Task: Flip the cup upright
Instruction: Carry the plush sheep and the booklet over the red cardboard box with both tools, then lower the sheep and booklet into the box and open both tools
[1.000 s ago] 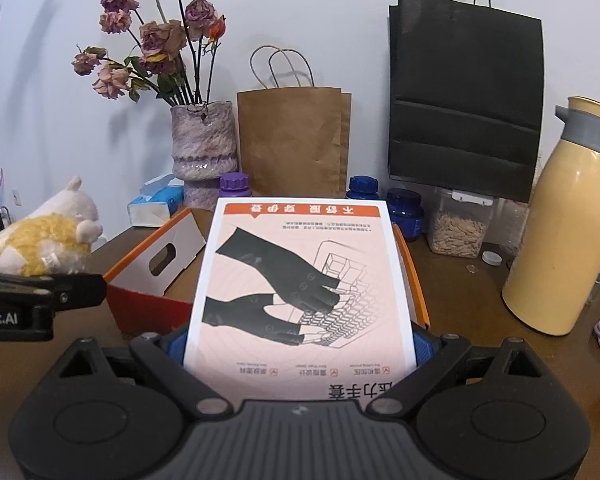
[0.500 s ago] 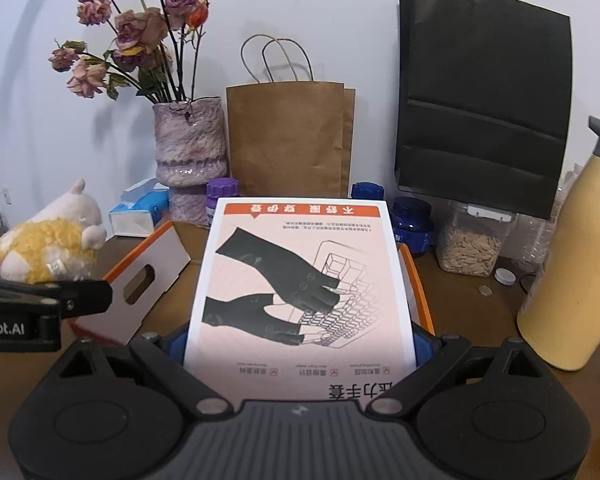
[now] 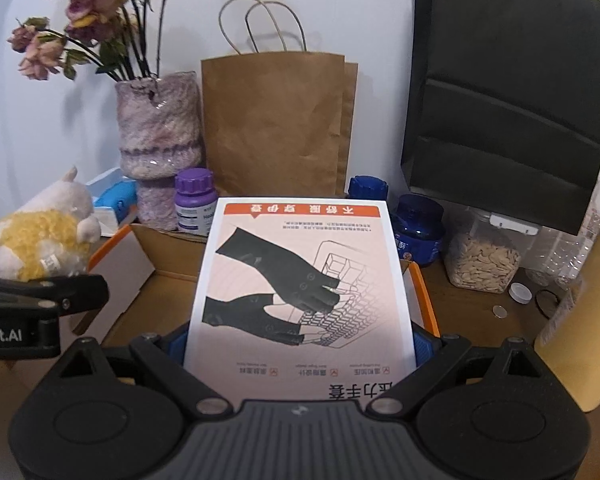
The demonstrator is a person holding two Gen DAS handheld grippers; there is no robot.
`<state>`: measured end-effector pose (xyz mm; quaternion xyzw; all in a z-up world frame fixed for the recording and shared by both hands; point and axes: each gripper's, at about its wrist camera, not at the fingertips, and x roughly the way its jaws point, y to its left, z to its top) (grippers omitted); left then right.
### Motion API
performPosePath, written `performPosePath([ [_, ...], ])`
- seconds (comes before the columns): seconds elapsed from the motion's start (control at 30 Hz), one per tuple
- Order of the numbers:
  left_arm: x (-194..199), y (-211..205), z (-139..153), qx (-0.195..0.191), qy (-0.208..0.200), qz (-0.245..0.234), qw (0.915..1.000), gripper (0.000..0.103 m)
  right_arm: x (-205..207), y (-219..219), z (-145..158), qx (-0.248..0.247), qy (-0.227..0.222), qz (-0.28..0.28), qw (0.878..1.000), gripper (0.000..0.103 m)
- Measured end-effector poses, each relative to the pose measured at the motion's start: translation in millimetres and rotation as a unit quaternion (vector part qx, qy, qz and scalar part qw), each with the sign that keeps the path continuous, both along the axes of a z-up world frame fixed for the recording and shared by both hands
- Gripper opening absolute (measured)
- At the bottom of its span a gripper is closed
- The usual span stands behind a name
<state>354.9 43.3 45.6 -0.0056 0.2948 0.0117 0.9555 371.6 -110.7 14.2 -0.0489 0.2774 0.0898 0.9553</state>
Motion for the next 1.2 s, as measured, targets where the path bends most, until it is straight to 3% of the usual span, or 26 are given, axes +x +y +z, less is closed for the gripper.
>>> performPosePath([
  [0.3, 22.5, 4.0, -13.0, -0.01, 0.01, -0.002, 0.9999, 0.103, 32.8, 6.3, -16.8, -0.016, 0.02, -0.011, 1.0, 0.097],
  [0.4, 23.7, 6.7, -14.5, -0.013, 0.007, 0.0, 0.9999, 0.103, 36.0, 2.5, -20.1, -0.005, 0.016, -0.017, 1.0, 0.103],
  [0.6, 21.4, 10.5, -12.9, -0.023, 0.009, 0.009, 0.9997, 0.103, 32.1, -1.2, -20.0, 0.003, 0.011, -0.017, 1.0, 0.103],
  [1.2, -39.9, 10.1, 9.7, -0.029, -0.006, 0.004, 0.9996, 0.103, -36.1, -9.0, 4.3, 0.021, -0.012, -0.007, 1.0, 0.103],
])
